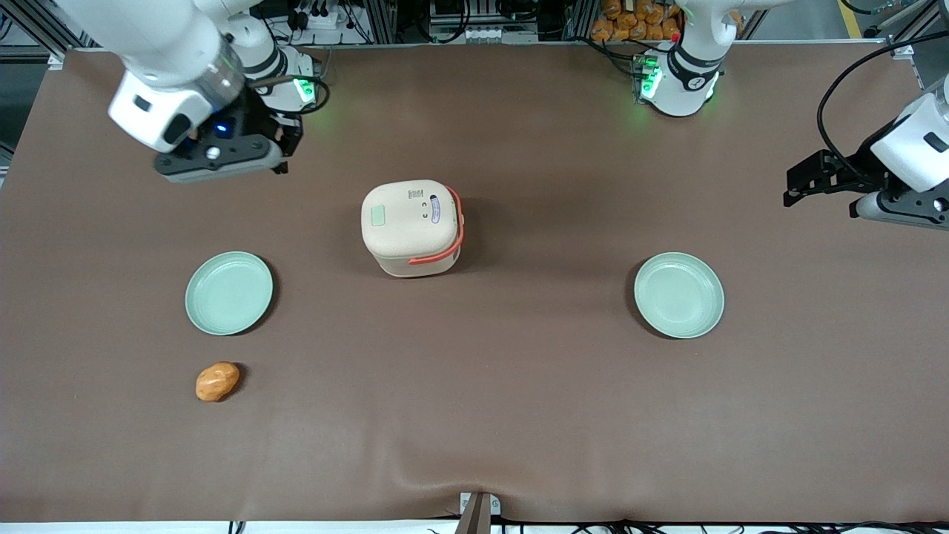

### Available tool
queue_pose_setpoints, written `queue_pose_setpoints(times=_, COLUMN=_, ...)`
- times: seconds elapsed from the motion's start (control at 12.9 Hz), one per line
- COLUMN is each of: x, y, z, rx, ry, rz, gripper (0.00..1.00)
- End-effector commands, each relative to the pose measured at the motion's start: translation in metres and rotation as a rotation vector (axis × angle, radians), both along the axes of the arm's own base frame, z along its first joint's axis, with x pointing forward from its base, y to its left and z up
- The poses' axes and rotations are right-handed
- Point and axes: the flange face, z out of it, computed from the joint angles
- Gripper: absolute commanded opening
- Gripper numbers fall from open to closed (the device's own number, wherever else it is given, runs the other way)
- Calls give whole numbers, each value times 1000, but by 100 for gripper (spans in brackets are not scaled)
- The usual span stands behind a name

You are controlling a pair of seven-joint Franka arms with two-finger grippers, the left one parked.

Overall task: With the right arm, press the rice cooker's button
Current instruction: 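Move the right gripper over the rice cooker's pale green button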

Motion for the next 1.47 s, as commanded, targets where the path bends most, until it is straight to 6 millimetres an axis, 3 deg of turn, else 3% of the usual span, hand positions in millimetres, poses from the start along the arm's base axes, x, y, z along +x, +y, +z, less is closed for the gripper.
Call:
queue_pose_setpoints(times=0.0, x=-6, y=32, z=-26, rx=-13, ry=12, rz=1, gripper=0)
queue_pose_setpoints(times=0.08, x=-12, y=45, z=-37, rx=-23, ry=13, rz=-13, gripper=0)
queue_pose_setpoints(times=0.54, x=-27, y=61, z=-117, rx=-80, ry=51, rz=16, gripper=0)
queue_pose_setpoints(times=1.4, x=-47, y=76, z=-189, rx=-96, ry=44, rz=-5, gripper=0)
